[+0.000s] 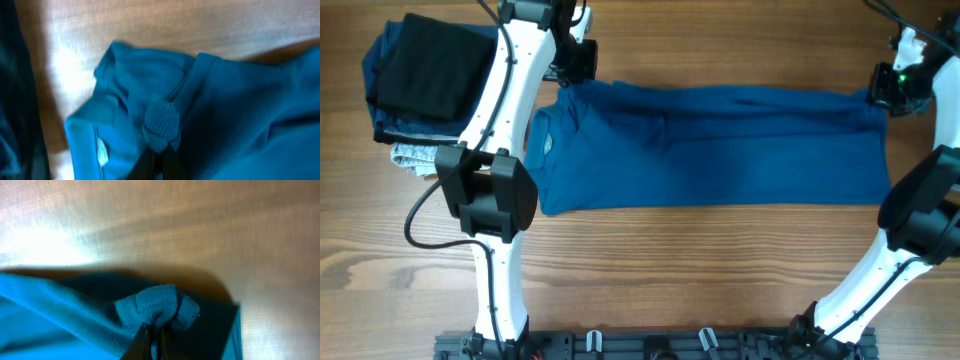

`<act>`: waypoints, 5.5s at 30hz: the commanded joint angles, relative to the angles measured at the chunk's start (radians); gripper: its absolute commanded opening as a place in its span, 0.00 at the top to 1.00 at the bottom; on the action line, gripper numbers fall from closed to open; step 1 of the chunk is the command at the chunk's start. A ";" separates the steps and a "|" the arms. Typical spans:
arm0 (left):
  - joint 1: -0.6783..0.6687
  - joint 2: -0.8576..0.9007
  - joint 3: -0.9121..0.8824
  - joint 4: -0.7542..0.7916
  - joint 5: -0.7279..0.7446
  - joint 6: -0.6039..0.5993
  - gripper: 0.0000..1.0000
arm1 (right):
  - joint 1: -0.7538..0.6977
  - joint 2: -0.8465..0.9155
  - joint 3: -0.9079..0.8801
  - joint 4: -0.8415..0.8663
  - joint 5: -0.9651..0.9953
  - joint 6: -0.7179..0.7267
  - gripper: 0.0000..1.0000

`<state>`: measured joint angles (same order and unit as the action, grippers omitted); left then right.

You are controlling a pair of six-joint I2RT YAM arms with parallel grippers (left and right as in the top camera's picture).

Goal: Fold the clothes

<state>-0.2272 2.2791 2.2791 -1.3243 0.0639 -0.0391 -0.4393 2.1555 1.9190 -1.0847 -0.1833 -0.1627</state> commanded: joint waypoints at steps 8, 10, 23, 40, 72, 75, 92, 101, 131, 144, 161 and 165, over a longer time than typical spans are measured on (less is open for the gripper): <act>0.014 -0.052 -0.003 -0.090 -0.033 -0.086 0.96 | -0.152 -0.060 -0.008 -0.169 -0.010 0.077 0.96; 0.014 -0.052 -0.003 -0.121 -0.035 -0.113 0.96 | -0.155 -0.060 -0.008 -0.193 -0.009 0.079 0.96; 0.012 -0.052 -0.045 -0.309 -0.035 -0.215 0.96 | -0.154 -0.059 -0.055 -0.307 0.060 0.166 0.96; 0.016 -0.052 -0.415 -0.209 -0.044 -0.231 0.96 | -0.154 -0.057 -0.246 -0.228 0.263 0.253 0.96; 0.019 -0.058 -0.259 -0.206 -0.050 -0.204 0.66 | -0.151 -0.058 -0.066 -0.140 -0.027 0.115 0.46; 0.006 -0.057 -0.256 -0.114 -0.016 -0.203 0.94 | -0.140 -0.054 -0.089 -0.156 -0.028 0.114 0.95; -0.078 -0.008 -0.394 0.161 0.021 -0.178 0.91 | -0.032 -0.052 -0.452 0.264 0.029 0.147 0.96; -0.056 0.035 -0.521 0.373 -0.032 -0.177 0.91 | -0.032 -0.051 -0.507 0.493 0.030 0.162 0.96; -0.039 -0.262 -0.391 0.529 -0.058 -0.100 0.92 | 0.208 -0.150 -0.217 0.252 -0.218 -0.030 0.96; 0.173 -0.276 -0.391 0.447 -0.050 -0.103 0.84 | 0.729 -0.101 -0.244 0.399 -0.117 -0.032 0.96; 0.204 -0.276 -0.392 0.436 -0.051 -0.103 0.00 | 0.890 -0.002 -0.243 0.419 -0.174 0.076 0.25; 0.204 -0.276 -0.392 0.436 -0.051 -0.103 0.00 | 0.890 -0.016 -0.243 0.417 -0.210 -0.094 0.35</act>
<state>-0.0250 1.9972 1.8896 -0.8871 0.0193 -0.1432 0.4507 2.1586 1.6775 -0.6682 -0.3378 -0.1421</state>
